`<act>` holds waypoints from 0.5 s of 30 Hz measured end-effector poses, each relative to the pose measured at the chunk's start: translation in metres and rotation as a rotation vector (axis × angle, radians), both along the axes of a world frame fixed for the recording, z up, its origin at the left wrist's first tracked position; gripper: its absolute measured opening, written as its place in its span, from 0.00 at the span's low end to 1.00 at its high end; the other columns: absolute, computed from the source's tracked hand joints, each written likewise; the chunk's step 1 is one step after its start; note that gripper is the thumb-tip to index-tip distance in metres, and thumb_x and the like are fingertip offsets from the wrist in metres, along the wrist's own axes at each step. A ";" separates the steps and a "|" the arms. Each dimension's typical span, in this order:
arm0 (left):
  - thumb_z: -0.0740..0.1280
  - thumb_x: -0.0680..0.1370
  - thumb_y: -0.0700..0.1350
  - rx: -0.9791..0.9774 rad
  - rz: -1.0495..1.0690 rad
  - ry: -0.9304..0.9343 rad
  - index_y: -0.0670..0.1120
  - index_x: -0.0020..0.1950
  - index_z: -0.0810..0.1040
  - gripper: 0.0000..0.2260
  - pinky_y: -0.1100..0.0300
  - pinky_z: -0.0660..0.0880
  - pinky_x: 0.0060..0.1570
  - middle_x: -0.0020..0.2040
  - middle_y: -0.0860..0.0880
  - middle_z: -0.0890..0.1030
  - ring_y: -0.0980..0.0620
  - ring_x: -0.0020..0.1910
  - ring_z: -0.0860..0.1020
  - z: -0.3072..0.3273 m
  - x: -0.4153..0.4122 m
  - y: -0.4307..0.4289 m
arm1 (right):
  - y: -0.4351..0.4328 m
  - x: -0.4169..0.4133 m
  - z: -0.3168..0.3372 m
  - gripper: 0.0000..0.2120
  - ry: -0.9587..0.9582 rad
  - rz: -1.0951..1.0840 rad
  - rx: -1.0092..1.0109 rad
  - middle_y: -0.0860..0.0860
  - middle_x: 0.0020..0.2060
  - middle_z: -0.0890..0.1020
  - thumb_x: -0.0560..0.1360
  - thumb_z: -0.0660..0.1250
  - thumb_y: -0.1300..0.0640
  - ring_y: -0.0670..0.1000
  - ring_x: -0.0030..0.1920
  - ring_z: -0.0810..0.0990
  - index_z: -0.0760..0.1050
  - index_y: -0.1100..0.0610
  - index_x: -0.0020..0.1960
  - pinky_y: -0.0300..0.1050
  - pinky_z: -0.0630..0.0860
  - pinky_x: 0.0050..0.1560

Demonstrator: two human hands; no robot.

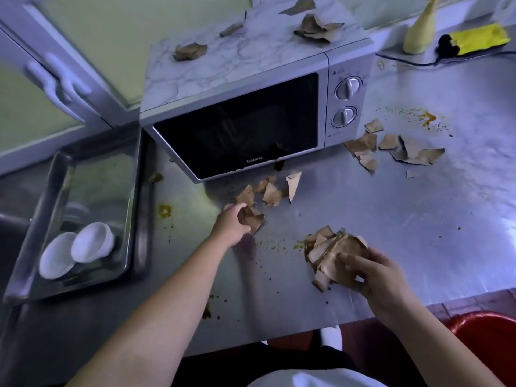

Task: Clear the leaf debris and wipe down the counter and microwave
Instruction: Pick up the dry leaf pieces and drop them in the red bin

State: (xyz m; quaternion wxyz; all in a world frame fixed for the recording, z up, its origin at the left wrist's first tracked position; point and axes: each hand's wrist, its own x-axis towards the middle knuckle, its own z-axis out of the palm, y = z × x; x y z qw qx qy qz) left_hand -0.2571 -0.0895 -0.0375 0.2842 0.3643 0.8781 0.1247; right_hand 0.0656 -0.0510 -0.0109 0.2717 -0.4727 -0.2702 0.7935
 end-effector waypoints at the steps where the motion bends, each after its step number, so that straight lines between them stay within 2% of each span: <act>1: 0.74 0.73 0.41 -0.035 -0.033 0.007 0.49 0.76 0.68 0.32 0.60 0.65 0.66 0.74 0.47 0.65 0.46 0.70 0.70 -0.002 -0.005 0.005 | -0.001 0.003 -0.002 0.09 -0.003 0.003 -0.003 0.62 0.42 0.85 0.71 0.71 0.68 0.57 0.39 0.86 0.81 0.67 0.51 0.50 0.83 0.38; 3: 0.74 0.73 0.42 -0.064 -0.044 0.020 0.49 0.77 0.66 0.34 0.58 0.63 0.69 0.76 0.48 0.62 0.45 0.72 0.67 -0.008 -0.010 0.014 | -0.004 0.008 -0.005 0.12 -0.012 0.005 -0.008 0.64 0.45 0.85 0.70 0.71 0.67 0.57 0.42 0.86 0.80 0.68 0.53 0.51 0.83 0.40; 5: 0.74 0.73 0.42 -0.059 -0.047 0.052 0.49 0.74 0.71 0.30 0.57 0.66 0.67 0.73 0.48 0.66 0.44 0.69 0.70 -0.013 -0.011 0.020 | -0.007 0.011 -0.009 0.13 -0.016 0.013 -0.003 0.65 0.47 0.85 0.70 0.71 0.67 0.58 0.44 0.85 0.80 0.68 0.54 0.52 0.84 0.41; 7: 0.74 0.73 0.41 -0.030 -0.055 0.100 0.48 0.63 0.78 0.19 0.57 0.71 0.59 0.65 0.48 0.71 0.44 0.60 0.74 -0.017 -0.009 0.022 | -0.008 0.014 -0.013 0.13 -0.026 0.008 -0.004 0.65 0.47 0.85 0.71 0.71 0.68 0.58 0.44 0.85 0.80 0.68 0.54 0.53 0.84 0.42; 9: 0.73 0.73 0.40 0.002 -0.053 0.135 0.48 0.54 0.79 0.11 0.59 0.70 0.50 0.58 0.50 0.72 0.45 0.54 0.76 -0.018 -0.005 0.020 | -0.008 0.017 -0.016 0.11 -0.041 -0.012 -0.006 0.64 0.46 0.85 0.71 0.71 0.68 0.57 0.43 0.85 0.80 0.67 0.54 0.52 0.84 0.40; 12: 0.72 0.74 0.39 0.041 -0.069 0.140 0.49 0.47 0.77 0.07 0.60 0.70 0.47 0.53 0.52 0.72 0.47 0.51 0.76 -0.018 0.004 0.009 | -0.010 0.020 -0.020 0.12 -0.033 -0.037 -0.013 0.63 0.45 0.85 0.70 0.71 0.68 0.56 0.42 0.85 0.81 0.66 0.53 0.51 0.83 0.39; 15: 0.73 0.74 0.41 0.061 -0.102 0.144 0.49 0.41 0.75 0.08 0.58 0.72 0.46 0.49 0.52 0.73 0.47 0.49 0.77 -0.017 0.014 -0.006 | -0.010 0.019 -0.022 0.16 -0.004 -0.046 -0.018 0.62 0.45 0.85 0.66 0.73 0.64 0.55 0.42 0.86 0.81 0.66 0.54 0.51 0.83 0.40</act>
